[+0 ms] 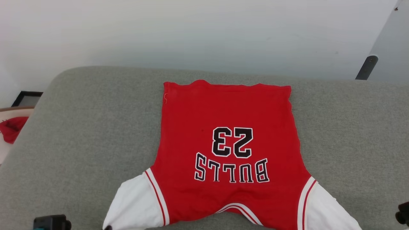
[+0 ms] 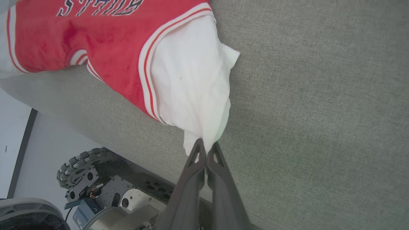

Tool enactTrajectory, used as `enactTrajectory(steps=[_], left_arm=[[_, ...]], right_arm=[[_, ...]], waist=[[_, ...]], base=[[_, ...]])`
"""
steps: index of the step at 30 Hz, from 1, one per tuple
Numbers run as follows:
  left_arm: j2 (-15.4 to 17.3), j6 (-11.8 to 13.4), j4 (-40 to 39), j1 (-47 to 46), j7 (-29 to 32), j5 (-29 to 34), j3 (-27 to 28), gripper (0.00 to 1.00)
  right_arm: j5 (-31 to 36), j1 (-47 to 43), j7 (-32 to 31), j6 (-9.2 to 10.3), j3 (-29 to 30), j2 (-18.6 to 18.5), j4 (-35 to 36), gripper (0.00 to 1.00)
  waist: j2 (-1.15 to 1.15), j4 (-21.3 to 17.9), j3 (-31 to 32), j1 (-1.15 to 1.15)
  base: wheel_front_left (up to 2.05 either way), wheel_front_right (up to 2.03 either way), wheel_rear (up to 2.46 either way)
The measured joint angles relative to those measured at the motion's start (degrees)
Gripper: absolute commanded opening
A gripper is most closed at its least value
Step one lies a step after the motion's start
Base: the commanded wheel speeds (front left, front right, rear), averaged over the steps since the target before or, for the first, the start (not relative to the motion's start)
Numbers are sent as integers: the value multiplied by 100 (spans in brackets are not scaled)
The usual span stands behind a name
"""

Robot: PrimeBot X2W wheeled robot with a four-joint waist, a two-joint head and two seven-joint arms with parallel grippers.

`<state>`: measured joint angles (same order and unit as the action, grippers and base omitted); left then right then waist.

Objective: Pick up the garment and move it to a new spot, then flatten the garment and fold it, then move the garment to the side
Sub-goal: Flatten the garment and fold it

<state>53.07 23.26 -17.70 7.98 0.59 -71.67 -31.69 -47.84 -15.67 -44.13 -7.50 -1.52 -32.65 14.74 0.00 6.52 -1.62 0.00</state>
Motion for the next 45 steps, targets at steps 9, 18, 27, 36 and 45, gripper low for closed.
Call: enactTrajectory(steps=[9, 18, 27, 36, 45], left_arm=[[-240, -82, 166, -144, -46, 113, -131, 0], [-398, -115, 254, -304, -121, 226, -190, 0], [-643, -303, 365, -783, 1, 432, -399, 0], [-1004, -597, 587, -1568, 250, 738, -700, 0], [-1510, -992, 950, -2270, 401, 980, -1023, 0]], right_arm=[[538, 202, -148, 0, 37, 216, 46, 100], [893, 691, -383, 0, 320, 256, 705, 100], [1517, 2877, -146, 0, 49, 350, -14, 100], [1976, 5016, 290, 0, -265, 387, -2197, 100], [2324, 6550, 227, 0, -398, 285, -4332, 100]], waist=[[0, 36, -121, 0], [0, 61, -330, 0], [0, 177, -674, 0], [0, 608, -1059, 0], [0, 1146, -1594, 0]], base=[[0, 0, 0], [0, 0, 0], [0, 0, 0], [0, 0, 0], [0, 0, 0]])
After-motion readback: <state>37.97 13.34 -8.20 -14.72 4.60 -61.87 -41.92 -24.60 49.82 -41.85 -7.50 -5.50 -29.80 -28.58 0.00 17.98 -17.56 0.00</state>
